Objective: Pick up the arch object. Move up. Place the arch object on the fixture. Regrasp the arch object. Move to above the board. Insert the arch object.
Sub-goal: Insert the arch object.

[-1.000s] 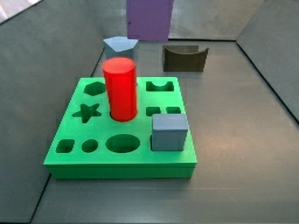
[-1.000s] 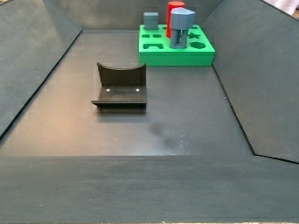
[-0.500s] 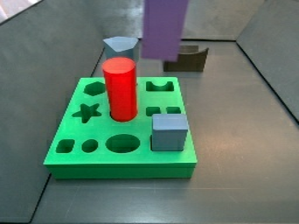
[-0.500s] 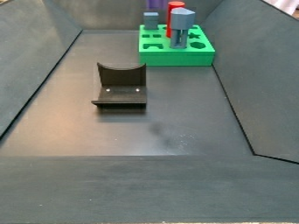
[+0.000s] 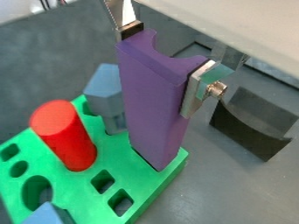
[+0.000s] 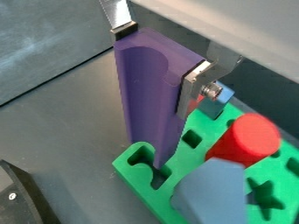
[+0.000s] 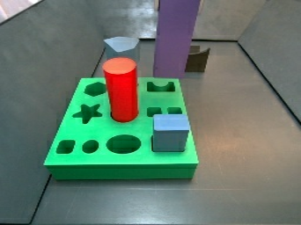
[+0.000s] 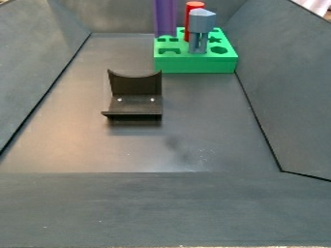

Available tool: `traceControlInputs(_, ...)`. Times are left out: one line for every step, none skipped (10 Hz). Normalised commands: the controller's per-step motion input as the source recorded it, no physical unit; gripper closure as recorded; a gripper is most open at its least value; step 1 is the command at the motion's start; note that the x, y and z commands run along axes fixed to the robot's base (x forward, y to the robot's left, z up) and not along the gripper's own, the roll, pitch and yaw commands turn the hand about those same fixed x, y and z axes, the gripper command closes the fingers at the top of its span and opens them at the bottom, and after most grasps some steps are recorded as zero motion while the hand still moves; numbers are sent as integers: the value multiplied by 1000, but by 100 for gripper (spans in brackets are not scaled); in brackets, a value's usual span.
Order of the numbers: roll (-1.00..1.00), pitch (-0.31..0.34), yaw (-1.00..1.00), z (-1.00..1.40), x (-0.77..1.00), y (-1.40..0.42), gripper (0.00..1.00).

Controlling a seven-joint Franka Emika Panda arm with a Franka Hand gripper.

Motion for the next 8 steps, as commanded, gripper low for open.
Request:
traceControlInputs(-24, -196, -63, -477, -183, 120, 100)
traceControlInputs(-50, -174, 0, -386, -149, 66, 100)
traceControlInputs(-190, -156, 0, -289, -86, 171, 100)
traceControlInputs(-143, -163, 46, -266, -177, 154, 100)
traceControlInputs(-53, -159, 117, -231, -320, 194, 100)
traceControlInputs(0, -107, 137, -237, -217, 69, 100)
traceControlInputs(0, -59, 109, -366, 0, -54, 100)
traceControlInputs(0, -63, 40, -580, 74, -246, 100)
